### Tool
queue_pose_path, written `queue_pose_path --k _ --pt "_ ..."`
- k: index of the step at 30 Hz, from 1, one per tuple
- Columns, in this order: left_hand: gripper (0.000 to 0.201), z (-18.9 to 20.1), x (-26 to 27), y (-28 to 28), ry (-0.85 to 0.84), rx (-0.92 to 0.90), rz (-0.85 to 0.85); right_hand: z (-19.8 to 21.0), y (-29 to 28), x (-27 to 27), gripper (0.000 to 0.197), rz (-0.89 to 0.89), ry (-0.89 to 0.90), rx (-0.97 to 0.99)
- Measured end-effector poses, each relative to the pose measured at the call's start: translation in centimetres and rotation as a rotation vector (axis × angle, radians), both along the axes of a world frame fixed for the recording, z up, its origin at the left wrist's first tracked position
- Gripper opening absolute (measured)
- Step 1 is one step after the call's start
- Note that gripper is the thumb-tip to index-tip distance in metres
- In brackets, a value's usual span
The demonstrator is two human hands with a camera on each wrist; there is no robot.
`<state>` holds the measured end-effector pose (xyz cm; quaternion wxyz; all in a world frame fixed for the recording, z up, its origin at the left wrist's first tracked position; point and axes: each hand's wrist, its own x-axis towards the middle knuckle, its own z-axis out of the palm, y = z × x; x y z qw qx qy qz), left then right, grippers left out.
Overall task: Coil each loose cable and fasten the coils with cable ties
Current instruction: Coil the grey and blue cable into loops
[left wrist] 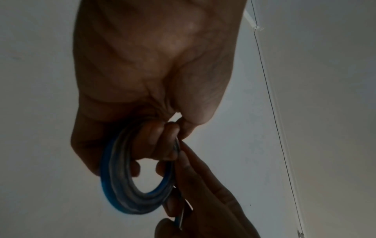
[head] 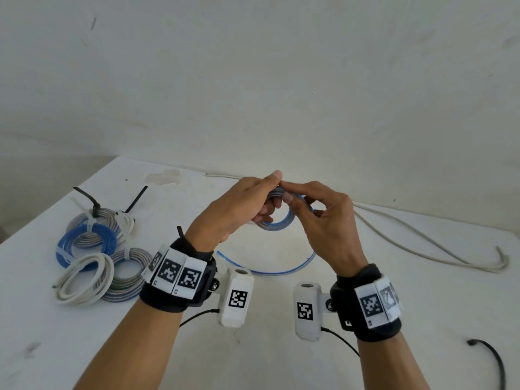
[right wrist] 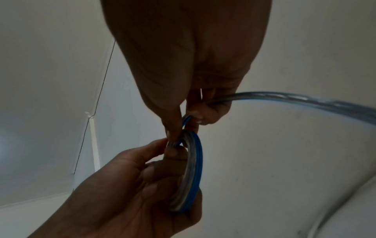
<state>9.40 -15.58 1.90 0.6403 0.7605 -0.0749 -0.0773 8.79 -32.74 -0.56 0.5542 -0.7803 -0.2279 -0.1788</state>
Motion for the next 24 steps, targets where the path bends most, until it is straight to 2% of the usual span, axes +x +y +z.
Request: queue_pose_path --k 5,9,12,14,16,20,24 --pt "0.05 0.0 0.2 0.3 -0.007 -0.1 0.061 0.1 0.8 -0.2 0.019 -0.012 0.023 0.114" --pt "0.05 0.8 0.4 0.7 0.018 -0.399 0.129 0.1 1.6 -0.2 0.018 -0.008 0.094 0.372" --pt "0.048 1.3 0.1 0.2 0.042 -0.631 0.186 -0.2 3.1 -0.8 0.025 0.03 0.113 0.46" --pt "0.047 1.2 0.0 -0.3 0.046 -0.693 0.2 -0.3 3.7 -1.1 0.029 0.014 0.119 0.492" --pt "0.044 1.1 0.0 -0.4 0.043 -0.637 0.191 -0.2 3.3 -1.0 0.028 -0.019 0.113 0.473" --pt "0.035 1.2 0.0 0.7 -0.019 -0.349 0.148 0.6 1.0 -0.5 0.025 0.001 0.105 0.274" --pt "0.043 0.9 -0.2 0.7 0.004 -0.2 0.022 0.9 -0.1 -0.4 0.025 0.013 0.102 0.048"
